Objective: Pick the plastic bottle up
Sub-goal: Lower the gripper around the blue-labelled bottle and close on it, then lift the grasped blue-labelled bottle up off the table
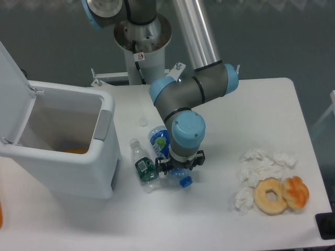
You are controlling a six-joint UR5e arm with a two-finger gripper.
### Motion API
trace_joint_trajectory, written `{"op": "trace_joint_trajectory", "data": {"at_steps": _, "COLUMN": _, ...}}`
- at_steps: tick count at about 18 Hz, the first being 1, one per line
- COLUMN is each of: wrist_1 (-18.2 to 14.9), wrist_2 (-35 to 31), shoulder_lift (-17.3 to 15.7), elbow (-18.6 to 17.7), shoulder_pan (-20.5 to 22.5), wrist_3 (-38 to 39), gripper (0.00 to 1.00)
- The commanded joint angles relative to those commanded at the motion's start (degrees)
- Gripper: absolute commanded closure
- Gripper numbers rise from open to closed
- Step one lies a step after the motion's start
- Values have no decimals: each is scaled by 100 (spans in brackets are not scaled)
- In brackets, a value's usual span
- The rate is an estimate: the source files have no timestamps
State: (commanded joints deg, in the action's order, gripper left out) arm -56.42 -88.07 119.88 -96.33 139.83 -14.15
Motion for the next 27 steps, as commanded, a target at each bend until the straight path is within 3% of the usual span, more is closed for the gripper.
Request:
{"op": "trace_joint_trajectory", "data": {"at_steps": 9, "wrist_1": 0, "wrist_2": 0, "shoulder_lift": -18, "elbow": 18, "shoulder_pan": 9, "wrist_3": -9, "gripper": 26}}
{"op": "trace_joint_trajectory", "data": {"at_steps": 17, "wrist_1": -9, "wrist_2": 0, "shoulder_lift": -88, "elbow": 97, "shoulder_pan": 18, "wrist_3": -70, "gripper": 26}}
{"op": "trace_joint_trajectory", "data": {"at_steps": 22, "wrist_1": 9, "wrist_2": -175, "shoulder_lift": -193, "elbow": 334, "shoulder_pan": 26, "wrist_3": -149, "gripper": 26}}
{"op": "trace_joint_trajectory", "data": {"at_steps": 27, "wrist_1": 17, "wrist_2": -246, "shoulder_lift": -351, "elbow": 826, "shoulder_pan": 18, "wrist_3": -596, "gripper": 26}}
